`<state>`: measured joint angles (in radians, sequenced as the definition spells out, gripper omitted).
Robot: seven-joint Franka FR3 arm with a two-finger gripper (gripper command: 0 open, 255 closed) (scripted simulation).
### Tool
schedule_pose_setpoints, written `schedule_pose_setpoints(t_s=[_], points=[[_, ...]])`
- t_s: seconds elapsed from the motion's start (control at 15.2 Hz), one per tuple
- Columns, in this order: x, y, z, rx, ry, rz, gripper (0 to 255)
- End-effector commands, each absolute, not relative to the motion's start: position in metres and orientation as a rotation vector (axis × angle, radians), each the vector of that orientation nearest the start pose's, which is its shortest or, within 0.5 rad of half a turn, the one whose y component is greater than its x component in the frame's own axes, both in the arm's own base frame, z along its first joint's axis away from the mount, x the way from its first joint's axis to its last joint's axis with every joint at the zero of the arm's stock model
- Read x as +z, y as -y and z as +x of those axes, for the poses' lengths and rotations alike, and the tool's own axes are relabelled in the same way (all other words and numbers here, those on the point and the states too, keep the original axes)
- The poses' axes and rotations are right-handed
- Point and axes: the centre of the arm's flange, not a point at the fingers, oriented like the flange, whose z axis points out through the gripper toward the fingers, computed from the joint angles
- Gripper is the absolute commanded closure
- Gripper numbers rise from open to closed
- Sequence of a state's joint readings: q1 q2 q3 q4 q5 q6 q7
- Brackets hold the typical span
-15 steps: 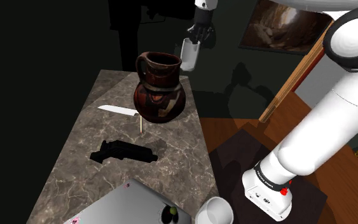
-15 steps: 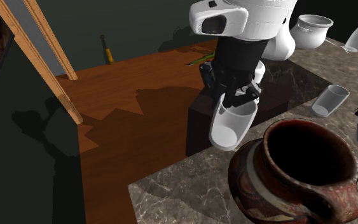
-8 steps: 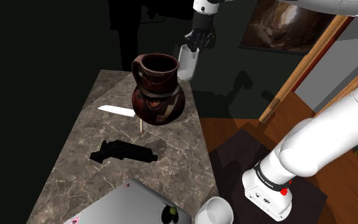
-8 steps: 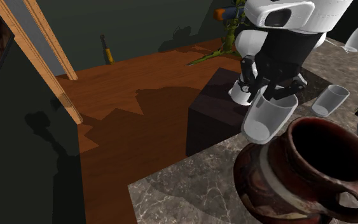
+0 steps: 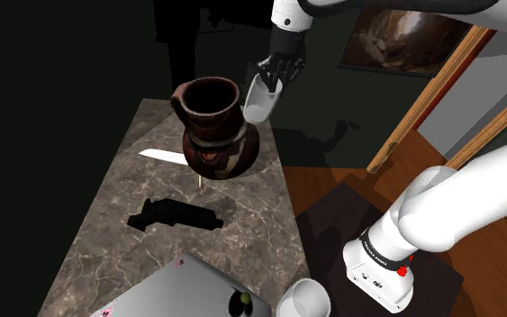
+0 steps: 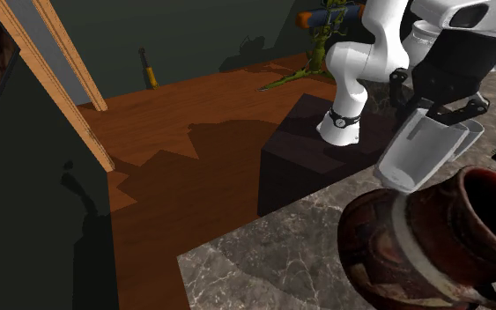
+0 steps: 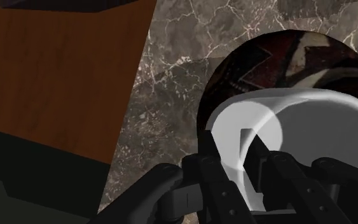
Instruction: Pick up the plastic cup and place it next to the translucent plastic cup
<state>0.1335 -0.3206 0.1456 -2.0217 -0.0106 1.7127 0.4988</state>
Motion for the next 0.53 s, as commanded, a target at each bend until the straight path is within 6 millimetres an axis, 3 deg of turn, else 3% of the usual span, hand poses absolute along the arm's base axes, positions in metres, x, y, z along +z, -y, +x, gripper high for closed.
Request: schedule_pose_setpoints(t_s=[0.0,0.46], points=[[0.581,-0.161,0.421,-0.035,-0.353,-3.171,255],[0.582,-0.229,0.359,-0.035,-0.353,-3.171,255]])
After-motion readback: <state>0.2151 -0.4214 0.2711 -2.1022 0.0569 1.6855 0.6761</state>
